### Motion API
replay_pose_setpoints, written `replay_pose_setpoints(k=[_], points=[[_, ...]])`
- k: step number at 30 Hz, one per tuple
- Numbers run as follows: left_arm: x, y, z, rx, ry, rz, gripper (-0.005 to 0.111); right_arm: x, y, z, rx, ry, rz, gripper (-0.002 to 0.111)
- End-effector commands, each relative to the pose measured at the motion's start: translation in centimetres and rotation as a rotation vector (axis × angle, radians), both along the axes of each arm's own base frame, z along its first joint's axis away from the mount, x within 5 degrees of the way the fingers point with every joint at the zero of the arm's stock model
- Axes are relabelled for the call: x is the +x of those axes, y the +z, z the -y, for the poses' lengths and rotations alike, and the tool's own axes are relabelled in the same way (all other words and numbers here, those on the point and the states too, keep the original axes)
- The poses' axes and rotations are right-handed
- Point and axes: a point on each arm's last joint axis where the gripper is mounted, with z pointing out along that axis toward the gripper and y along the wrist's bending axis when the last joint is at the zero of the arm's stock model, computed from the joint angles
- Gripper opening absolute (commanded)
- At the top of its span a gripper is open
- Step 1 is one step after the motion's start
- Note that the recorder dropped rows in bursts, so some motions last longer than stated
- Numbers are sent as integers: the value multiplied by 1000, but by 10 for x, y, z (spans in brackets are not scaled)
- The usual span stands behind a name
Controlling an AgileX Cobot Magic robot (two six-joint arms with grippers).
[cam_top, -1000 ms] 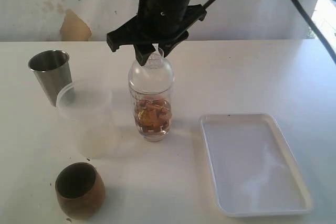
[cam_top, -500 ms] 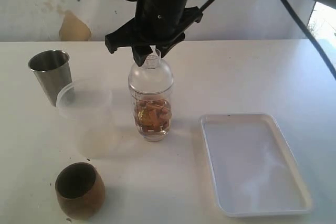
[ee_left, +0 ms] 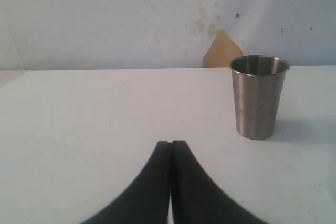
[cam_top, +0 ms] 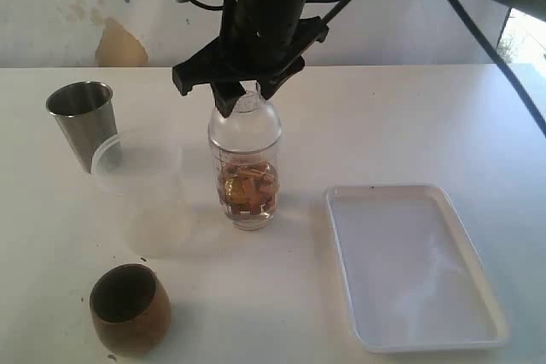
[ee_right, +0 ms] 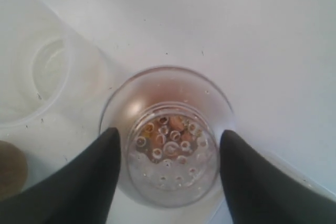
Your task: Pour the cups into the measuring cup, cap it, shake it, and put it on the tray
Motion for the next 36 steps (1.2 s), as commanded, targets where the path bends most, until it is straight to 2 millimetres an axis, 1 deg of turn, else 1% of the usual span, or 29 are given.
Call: replay_pose_setpoints(k=[1,5,9,11,12,14,17,18,22,28,36], points=[[0,-1,0,1,-4,7,0,0,-3,3,-17,6,-15,59],[0,-1,0,1,-4,7,0,-2,3,5,-10,6,-3,59],[0,-1,0,1,-4,7,0,-6,24,8,29,11,77,59],[0,-1,0,1,-4,7,0,-9,35,11,43,15,118,56],[0,-1,0,1,-4,7,0,-10,40,12,53,17,137,52],[0,-1,0,1,-4,7,0,-14,49,14,67,21,163,35],[0,-1,0,1,-4,7,0,-16,51,15,50,52,169,3],[0,-1,0,1,-4,7,0,-16,50,15,43,65,167,0],[0,-1,0,1,-4,7,0,-14,44,14,28,68,149,0],[0,-1,0,1,-4,7,0,-7,26,9,1,69,97,0],[0,-1,0,1,-4,7,0,-4,10,7,-35,70,36,0]])
